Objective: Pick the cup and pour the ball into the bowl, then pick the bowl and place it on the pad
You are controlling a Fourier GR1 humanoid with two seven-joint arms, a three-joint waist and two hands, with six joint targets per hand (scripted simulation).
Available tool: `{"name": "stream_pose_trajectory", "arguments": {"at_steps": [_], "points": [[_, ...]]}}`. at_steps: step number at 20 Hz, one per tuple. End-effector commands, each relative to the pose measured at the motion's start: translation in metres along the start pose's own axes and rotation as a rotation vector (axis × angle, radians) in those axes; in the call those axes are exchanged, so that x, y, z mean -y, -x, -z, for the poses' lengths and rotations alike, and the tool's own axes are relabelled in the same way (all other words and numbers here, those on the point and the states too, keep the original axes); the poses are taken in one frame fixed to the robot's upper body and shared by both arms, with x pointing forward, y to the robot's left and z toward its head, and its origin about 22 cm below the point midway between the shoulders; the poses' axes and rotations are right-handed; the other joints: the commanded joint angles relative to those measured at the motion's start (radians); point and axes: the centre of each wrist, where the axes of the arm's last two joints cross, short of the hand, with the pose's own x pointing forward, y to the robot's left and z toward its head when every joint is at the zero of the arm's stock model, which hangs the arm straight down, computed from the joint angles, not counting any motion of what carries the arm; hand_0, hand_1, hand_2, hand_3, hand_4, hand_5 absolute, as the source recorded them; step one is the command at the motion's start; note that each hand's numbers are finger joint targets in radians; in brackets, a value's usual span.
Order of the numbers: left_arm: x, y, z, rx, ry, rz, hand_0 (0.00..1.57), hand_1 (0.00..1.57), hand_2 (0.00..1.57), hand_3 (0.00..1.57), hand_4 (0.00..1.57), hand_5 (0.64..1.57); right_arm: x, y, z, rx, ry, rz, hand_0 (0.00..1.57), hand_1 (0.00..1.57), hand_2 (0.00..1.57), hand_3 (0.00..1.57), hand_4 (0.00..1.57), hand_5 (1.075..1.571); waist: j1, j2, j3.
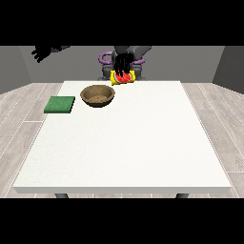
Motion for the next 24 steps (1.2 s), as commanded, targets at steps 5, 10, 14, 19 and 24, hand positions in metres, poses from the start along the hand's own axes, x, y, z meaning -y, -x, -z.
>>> {"name": "stream_pose_trajectory", "arguments": {"at_steps": [5,10,14,19,24], "points": [[-0.015,-0.021,0.0,0.1,0.047,0.126,0.0,0.0,0.72,1.5,0.55,1.55,-0.008,0.006,0.0,0.004,-0.028,0.017,0.0,0.0,0.0,0.4,0.45,1.57,-0.015,0.008,-0.0005],[-0.007,-0.024,-0.012,0.16,0.071,0.166,0.0,0.0,1.23,1.57,0.92,1.57,-0.016,-0.007,0.009,0.02,-0.029,0.018,0.0,0.0,0.0,0.3,0.47,1.57,-0.011,0.02,-0.0007],[-0.003,-0.003,0.005,0.3,0.073,0.619,1.53,1.53,1.57,1.57,1.21,1.531,-0.014,-0.02,0.018,0.015,-0.064,0.043,0.0,0.0,0.0,0.32,0.48,1.57,-0.045,0.017,0.0017],[-0.018,-0.009,0.014,0.35,0.089,0.672,1.51,1.51,1.57,1.57,1.26,1.512,-0.003,-0.009,0.01,0.003,-0.011,0.036,0.0,0.0,0.0,0.29,0.47,1.57,0.005,-0.007,-0.0003],[-0.029,-0.013,0.017,0.372,0.078,0.673,1.52,1.52,1.57,1.57,1.26,1.504,0.0,-0.004,0.004,-0.009,-0.011,0.052,0.0,0.0,0.0,0.3,0.47,1.57,0.002,0.003,-0.0007]]}}
